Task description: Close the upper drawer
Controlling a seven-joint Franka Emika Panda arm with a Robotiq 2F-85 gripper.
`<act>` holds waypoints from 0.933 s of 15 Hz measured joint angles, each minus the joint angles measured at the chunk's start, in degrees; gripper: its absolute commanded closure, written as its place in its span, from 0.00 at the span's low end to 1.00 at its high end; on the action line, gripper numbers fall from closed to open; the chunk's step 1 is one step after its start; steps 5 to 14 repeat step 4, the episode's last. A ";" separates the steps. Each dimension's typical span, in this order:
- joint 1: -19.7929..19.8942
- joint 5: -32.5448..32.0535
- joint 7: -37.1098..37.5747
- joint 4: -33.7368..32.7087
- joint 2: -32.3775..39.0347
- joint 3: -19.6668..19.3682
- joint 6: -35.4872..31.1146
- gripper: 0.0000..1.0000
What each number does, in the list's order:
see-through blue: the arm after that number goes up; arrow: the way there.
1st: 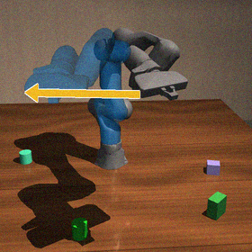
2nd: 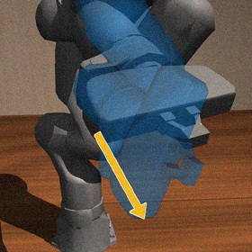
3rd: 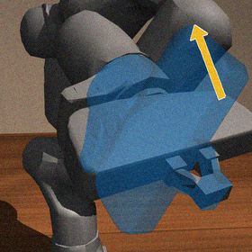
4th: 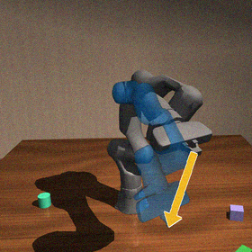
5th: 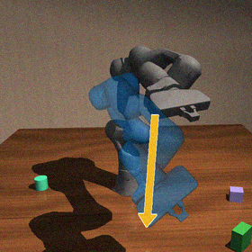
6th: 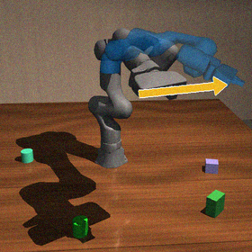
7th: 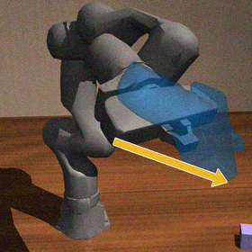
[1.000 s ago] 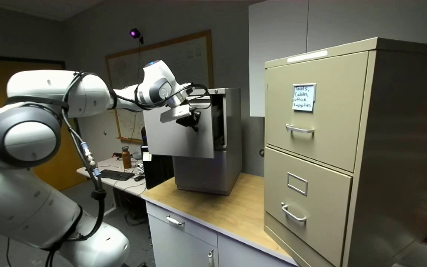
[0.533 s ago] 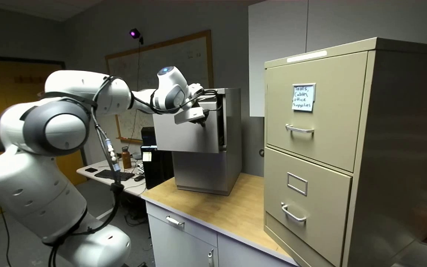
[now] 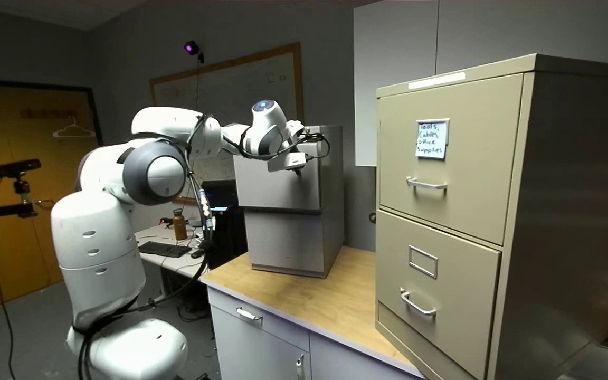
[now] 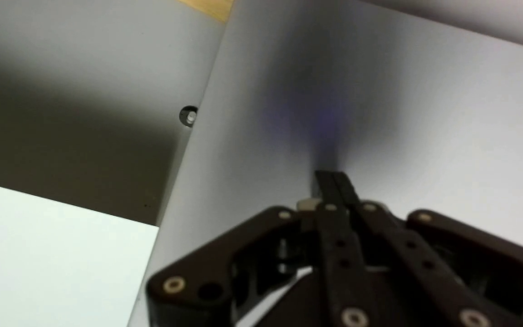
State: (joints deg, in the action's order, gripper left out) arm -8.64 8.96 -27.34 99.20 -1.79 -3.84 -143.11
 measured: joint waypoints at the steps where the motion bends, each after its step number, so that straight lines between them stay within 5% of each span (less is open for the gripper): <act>1: 0.20 0.10 0.00 -2.51 1.93 0.48 0.62 1.00; 4: 1.40 -0.01 0.00 -9.54 6.82 2.26 3.55 1.00; 14: 1.40 -0.01 0.00 -9.54 6.82 2.26 3.55 1.00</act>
